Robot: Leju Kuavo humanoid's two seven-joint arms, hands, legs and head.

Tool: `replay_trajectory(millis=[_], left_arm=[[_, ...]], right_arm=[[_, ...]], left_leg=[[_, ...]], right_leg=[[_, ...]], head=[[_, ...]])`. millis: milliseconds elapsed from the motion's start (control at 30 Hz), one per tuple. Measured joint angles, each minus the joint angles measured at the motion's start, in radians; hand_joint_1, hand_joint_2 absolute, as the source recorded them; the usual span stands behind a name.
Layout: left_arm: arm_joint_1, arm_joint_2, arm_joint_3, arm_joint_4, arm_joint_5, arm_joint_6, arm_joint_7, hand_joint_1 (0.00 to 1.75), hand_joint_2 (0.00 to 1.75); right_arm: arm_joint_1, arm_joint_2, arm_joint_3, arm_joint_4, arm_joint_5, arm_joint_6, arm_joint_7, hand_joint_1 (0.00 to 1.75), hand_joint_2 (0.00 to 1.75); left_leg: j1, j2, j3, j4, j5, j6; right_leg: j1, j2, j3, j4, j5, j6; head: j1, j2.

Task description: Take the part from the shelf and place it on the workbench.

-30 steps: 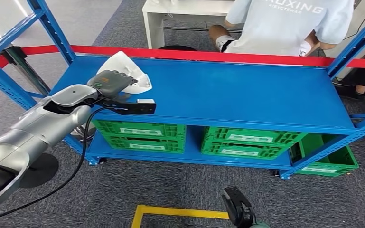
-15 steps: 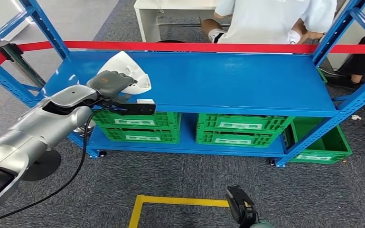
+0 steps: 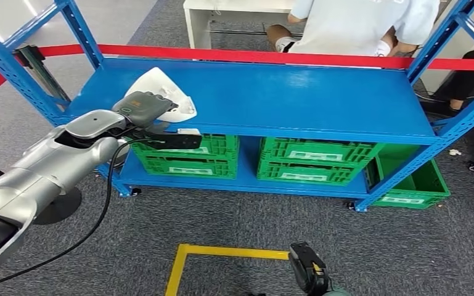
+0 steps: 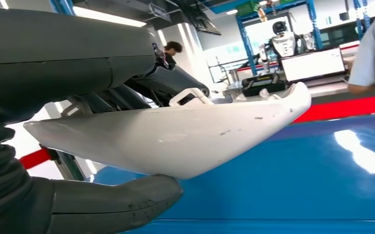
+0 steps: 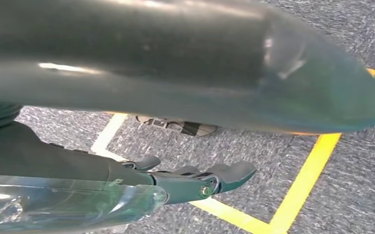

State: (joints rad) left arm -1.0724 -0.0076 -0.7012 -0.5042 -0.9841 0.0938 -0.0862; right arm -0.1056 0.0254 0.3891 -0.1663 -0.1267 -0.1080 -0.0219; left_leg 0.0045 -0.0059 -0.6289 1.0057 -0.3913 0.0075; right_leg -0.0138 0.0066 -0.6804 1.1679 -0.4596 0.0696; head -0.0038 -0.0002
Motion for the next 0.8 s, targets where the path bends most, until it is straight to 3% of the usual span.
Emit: replay_trajectory(millis=[67, 200, 267, 367, 400, 433, 467, 533, 600, 700, 733, 800], left_arm=[[-0.002, -0.001, 0.000, 0.000, 0.000, 0.000, 0.000, 1.75, 1.75], [-0.005, -0.002, 0.000, 0.000, 0.001, -0.002, 0.000, 1.75, 1.75], [-0.006, -0.001, 0.000, 0.000, 0.001, -0.005, -0.001, 1.75, 1.75], [-0.007, -0.001, -0.004, 0.000, -0.001, -0.011, -0.003, 1.75, 1.75], [-0.006, -0.001, -0.006, 0.000, -0.002, -0.013, -0.004, 1.75, 1.75], [-0.005, -0.001, -0.008, 0.001, -0.003, -0.014, -0.004, 1.75, 1.75], [-0.006, 0.000, -0.010, 0.001, -0.003, -0.014, -0.004, 1.75, 1.75], [-0.012, 0.000, -0.013, 0.001, -0.004, -0.015, -0.004, 1.75, 1.75], [-0.019, -0.003, -0.016, 0.001, -0.004, -0.015, -0.004, 1.75, 1.75], [-0.021, -0.004, -0.020, 0.002, -0.003, -0.023, -0.006, 1.75, 1.75], [-0.021, -0.004, -0.021, 0.002, -0.003, -0.027, -0.007, 1.75, 1.75], [-0.022, -0.005, -0.022, 0.003, -0.002, -0.033, -0.009, 1.75, 1.75]], right_arm=[[-0.002, 0.000, 0.000, 0.000, 0.001, 0.000, 0.001, 0.00, 0.00], [-0.001, -0.001, -0.001, 0.000, 0.001, -0.001, 0.002, 0.00, 0.00], [-0.002, -0.002, -0.003, 0.000, 0.001, -0.001, 0.002, 0.00, 0.00], [-0.002, -0.002, -0.005, 0.000, 0.003, 0.000, 0.002, 0.00, 0.00], [-0.001, -0.002, -0.006, 0.000, 0.003, 0.000, 0.002, 0.00, 0.00], [-0.001, -0.002, -0.006, 0.000, 0.003, 0.000, 0.002, 0.00, 0.00], [0.000, -0.002, -0.007, 0.000, 0.004, 0.000, 0.002, 0.00, 0.00], [-0.001, -0.002, -0.009, 0.000, 0.004, 0.000, 0.002, 0.00, 0.00], [-0.001, -0.002, -0.012, 0.000, 0.004, 0.000, 0.002, 0.00, 0.00], [0.001, -0.002, -0.015, 0.000, 0.005, 0.000, 0.003, 0.00, 0.00], [0.003, -0.002, -0.015, 0.000, 0.005, 0.001, 0.003, 0.00, 0.00], [0.004, -0.002, -0.015, 0.000, 0.006, 0.001, 0.004, 0.00, 0.00]], left_leg=[[-0.002, 0.000, -0.006, 0.001, 0.008, -0.010], [-0.003, 0.000, -0.013, -0.005, 0.021, -0.031], [-0.002, 0.000, -0.037, 0.046, -0.024, -0.041], [-0.001, 0.000, -0.113, 0.239, -0.134, -0.050], [-0.001, 0.000, -0.125, 0.277, -0.147, -0.050], [-0.001, 0.000, -0.118, 0.279, -0.142, -0.048], [-0.002, 0.000, -0.092, 0.241, -0.121, -0.045], [-0.003, 0.000, -0.008, 0.109, -0.073, -0.035], [-0.006, -0.001, 0.041, 0.020, -0.052, -0.025], [-0.007, -0.001, 0.038, 0.003, -0.039, -0.009], [-0.006, 0.000, 0.035, 0.000, -0.031, -0.002], [-0.002, 0.001, 0.024, -0.003, -0.017, 0.008]], right_leg=[[0.002, 0.002, 0.067, -0.106, 0.022, -0.009], [0.005, 0.004, 0.067, -0.125, 0.040, -0.038], [0.001, 0.002, 0.059, -0.131, 0.053, -0.052], [0.001, 0.001, 0.038, -0.132, 0.070, -0.061], [0.001, 0.001, 0.031, -0.132, 0.076, -0.061], [0.001, 0.001, 0.023, -0.132, 0.082, -0.060], [0.001, 0.001, 0.016, -0.131, 0.087, -0.059], [0.003, 0.002, 0.005, -0.131, 0.098, -0.052], [0.005, 0.003, -0.003, -0.130, 0.108, -0.041], [0.004, 0.002, -0.010, -0.138, 0.122, -0.023], [0.003, 0.002, -0.016, -0.129, 0.111, -0.018], [0.002, 0.001, -0.047, -0.047, 0.045, -0.009]], head=[[-0.001, 0.000], [-0.002, 0.000], [-0.004, 0.000], [-0.006, 0.000], [-0.006, 0.000], [-0.006, 0.000], [-0.006, 0.000], [-0.006, 0.000], [-0.005, 0.000], [-0.005, 0.000], [-0.003, 0.000], [0.001, 0.000]])
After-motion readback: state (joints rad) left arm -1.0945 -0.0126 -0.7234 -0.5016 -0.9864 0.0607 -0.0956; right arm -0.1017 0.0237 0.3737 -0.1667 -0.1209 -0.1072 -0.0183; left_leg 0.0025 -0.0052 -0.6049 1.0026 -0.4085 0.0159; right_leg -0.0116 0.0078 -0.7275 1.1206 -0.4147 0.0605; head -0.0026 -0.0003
